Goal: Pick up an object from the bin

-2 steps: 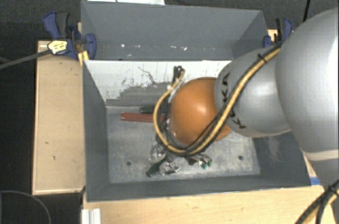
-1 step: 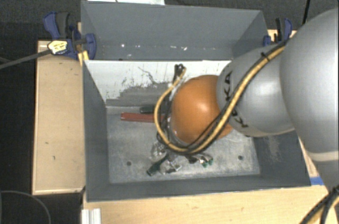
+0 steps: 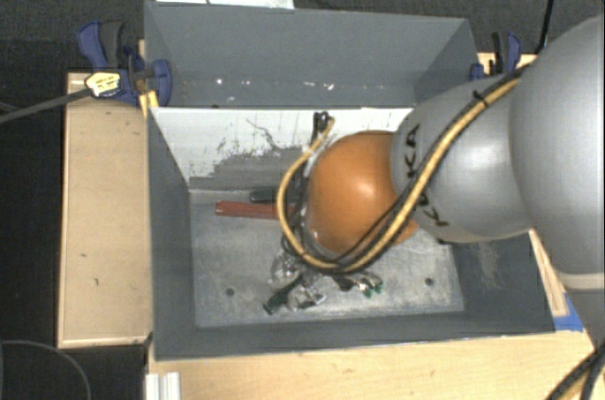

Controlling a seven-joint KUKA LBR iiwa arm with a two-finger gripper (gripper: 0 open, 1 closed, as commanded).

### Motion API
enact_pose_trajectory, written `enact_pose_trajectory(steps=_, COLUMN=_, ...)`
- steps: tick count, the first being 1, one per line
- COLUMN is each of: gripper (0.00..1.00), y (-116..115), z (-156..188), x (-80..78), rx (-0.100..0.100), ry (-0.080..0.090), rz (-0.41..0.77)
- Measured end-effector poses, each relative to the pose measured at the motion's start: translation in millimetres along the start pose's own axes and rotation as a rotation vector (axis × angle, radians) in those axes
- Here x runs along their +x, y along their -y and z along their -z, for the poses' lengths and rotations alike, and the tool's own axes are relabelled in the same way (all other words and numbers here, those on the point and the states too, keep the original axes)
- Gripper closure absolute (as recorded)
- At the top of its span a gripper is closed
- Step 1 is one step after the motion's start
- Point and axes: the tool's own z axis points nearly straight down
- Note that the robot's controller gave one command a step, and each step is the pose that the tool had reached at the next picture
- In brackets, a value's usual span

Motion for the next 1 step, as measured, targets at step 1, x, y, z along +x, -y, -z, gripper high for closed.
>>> enact_pose_trajectory(steps=1, gripper=1.00, y=-0.4, z=19.6, x=1.1, rx=-0.001, ry=-0.003, rz=-0.001)
